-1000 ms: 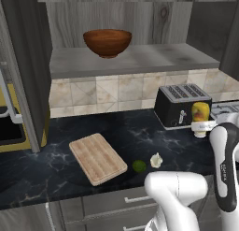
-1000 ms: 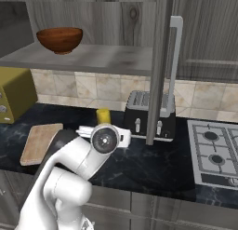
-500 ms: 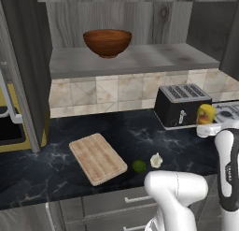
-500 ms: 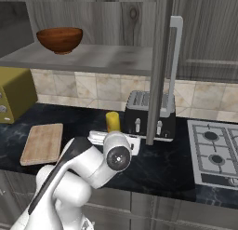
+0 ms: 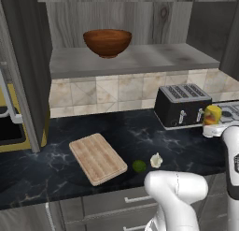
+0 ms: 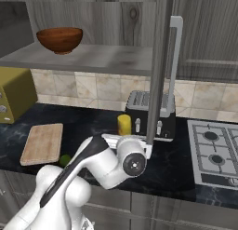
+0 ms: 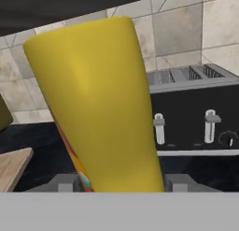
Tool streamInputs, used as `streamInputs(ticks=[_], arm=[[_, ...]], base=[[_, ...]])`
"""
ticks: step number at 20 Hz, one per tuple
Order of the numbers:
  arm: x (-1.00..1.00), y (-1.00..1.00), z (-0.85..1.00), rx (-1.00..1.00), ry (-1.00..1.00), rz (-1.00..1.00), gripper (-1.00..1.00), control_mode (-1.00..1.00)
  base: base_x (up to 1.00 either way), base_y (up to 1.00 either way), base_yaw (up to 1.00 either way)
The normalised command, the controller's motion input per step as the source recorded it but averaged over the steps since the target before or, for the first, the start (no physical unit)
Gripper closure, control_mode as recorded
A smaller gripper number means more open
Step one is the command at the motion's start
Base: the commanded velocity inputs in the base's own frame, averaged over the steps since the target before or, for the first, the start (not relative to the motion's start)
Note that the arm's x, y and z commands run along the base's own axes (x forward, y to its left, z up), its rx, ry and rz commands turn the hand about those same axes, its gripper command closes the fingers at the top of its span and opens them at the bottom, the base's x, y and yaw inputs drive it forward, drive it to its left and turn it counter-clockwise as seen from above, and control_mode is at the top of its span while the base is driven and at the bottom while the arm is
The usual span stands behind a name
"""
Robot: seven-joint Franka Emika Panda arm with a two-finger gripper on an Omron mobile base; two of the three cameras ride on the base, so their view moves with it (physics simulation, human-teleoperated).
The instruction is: Open the cabinet. Place the bowl and condiment on the counter. Then place the lime and garlic on the cutting board.
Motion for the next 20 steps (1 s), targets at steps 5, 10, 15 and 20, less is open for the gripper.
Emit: streamInputs(ticks=[5, 10, 15, 20], arm=[[0.18, -0.16, -0.06, 0.00, 0.00, 0.10, 1.00, -1.00], [0.09, 0.00, -0.10, 0.00, 0.00, 0.12, 1.00, -1.00], [0.07, 0.00, -0.13, 0.00, 0.00, 0.11, 1.00, -1.00], [0.11, -0.02, -0.07, 0.00, 0.02, 0.08, 1.00, -1.00]], base=[[0.00, 0.00, 0.00], [0.00, 0.00, 0.00], [0.00, 0.00, 0.00], [0.00, 0.00, 0.00]])
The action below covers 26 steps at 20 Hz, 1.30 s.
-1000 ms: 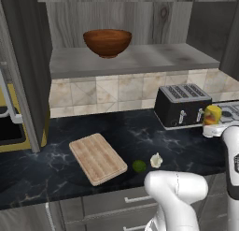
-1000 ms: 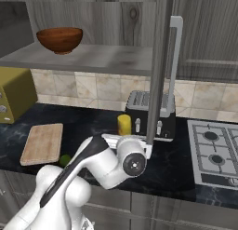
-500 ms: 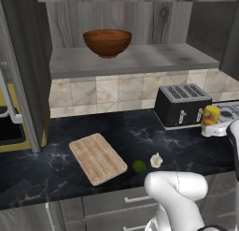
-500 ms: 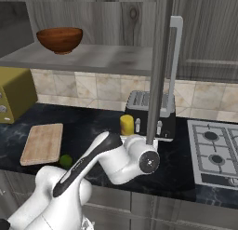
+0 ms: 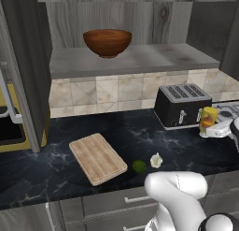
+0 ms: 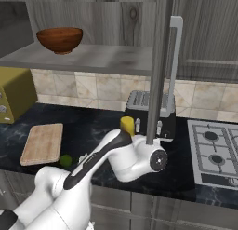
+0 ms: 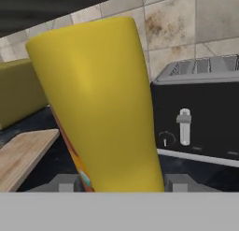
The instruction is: Open the cabinet. Place the bowl and condiment on the counter. Then place the lime and garlic on the cutting board.
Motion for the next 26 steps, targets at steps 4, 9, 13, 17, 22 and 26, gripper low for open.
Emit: streamInputs(ticks=[4, 9, 13, 17, 22, 26], arm=[[0.10, -0.09, -0.03, 0.00, 0.04, 0.03, 1.00, -1.00], [0.07, -0.20, -0.06, 0.00, 0.02, 0.02, 1.00, -1.00], [0.01, -0.22, -0.16, 0.00, 0.00, 0.03, 1.00, -1.00], [0.00, -0.16, -0.21, 0.00, 0.00, 0.03, 1.00, -1.00], [0.00, -0.12, -0.13, 0.00, 0.00, 0.02, 1.00, -1.00], [0.04, -0.10, -0.09, 0.00, 0.00, 0.03, 1.00, -1.00]], base=[[0.00, 0.00, 0.00], [0.00, 0.00, 0.00], [0.00, 0.00, 0.00], [0.00, 0.00, 0.00], [0.00, 0.00, 0.00], [0.00, 0.00, 0.00]])
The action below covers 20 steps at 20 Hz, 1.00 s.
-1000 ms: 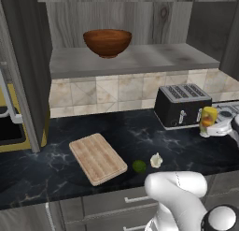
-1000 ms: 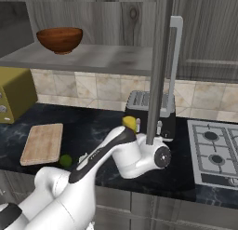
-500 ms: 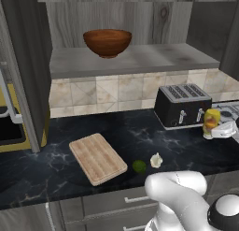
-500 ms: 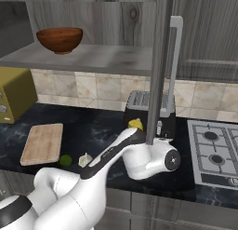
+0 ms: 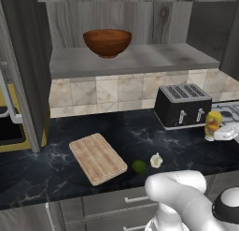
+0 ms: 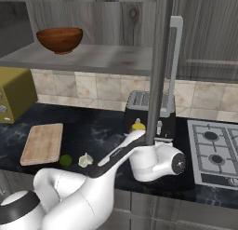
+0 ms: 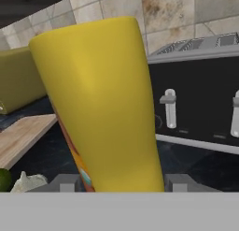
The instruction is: Open the cabinet. Place the bowl and condiment on the counter. Then place the lime and garlic on the cutting board.
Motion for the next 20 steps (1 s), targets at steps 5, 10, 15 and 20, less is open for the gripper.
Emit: streamInputs(ticks=[5, 10, 15, 20], arm=[[0.09, -0.02, -0.16, 0.00, 0.00, 0.03, 1.00, -1.00], [0.05, 0.00, -0.17, 0.00, 0.00, 0.03, 1.00, -1.00], [0.04, -0.02, -0.13, 0.00, 0.00, 0.03, 1.00, -1.00], [0.09, -0.02, -0.10, 0.00, 0.00, 0.03, 1.00, -1.00]], base=[[0.00, 0.00, 0.00], [0.00, 0.00, 0.00], [0.00, 0.00, 0.00], [0.00, 0.00, 0.00]])
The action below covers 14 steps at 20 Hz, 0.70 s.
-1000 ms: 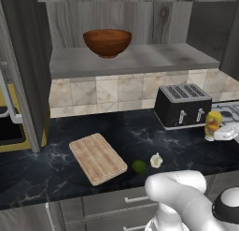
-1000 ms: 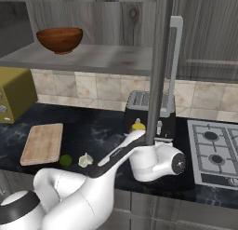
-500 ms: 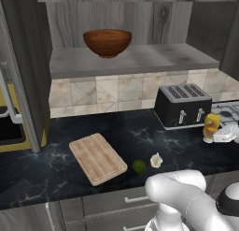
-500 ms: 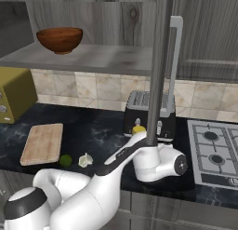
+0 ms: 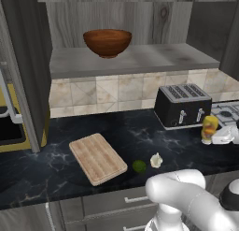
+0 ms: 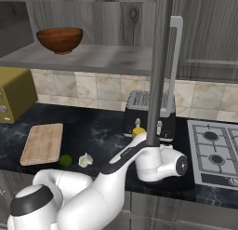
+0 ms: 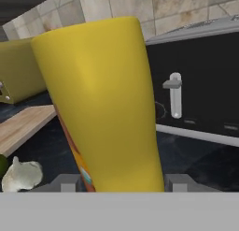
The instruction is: Open the cabinet. Place the bowl and condiment on the counter. Then place the lime and garlic on the cutting board.
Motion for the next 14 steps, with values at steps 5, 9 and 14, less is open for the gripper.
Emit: streamInputs(ticks=[5, 9, 14], arm=[[0.12, 0.00, -0.09, 0.00, 0.00, 0.03, 1.00, -1.00], [0.12, 0.00, -0.09, 0.00, 0.00, 0.03, 1.00, -1.00], [0.11, -0.01, -0.09, 0.00, 0.00, 0.03, 1.00, -1.00]], base=[[0.00, 0.00, 0.00], [0.00, 0.00, 0.00], [0.00, 0.00, 0.00]])
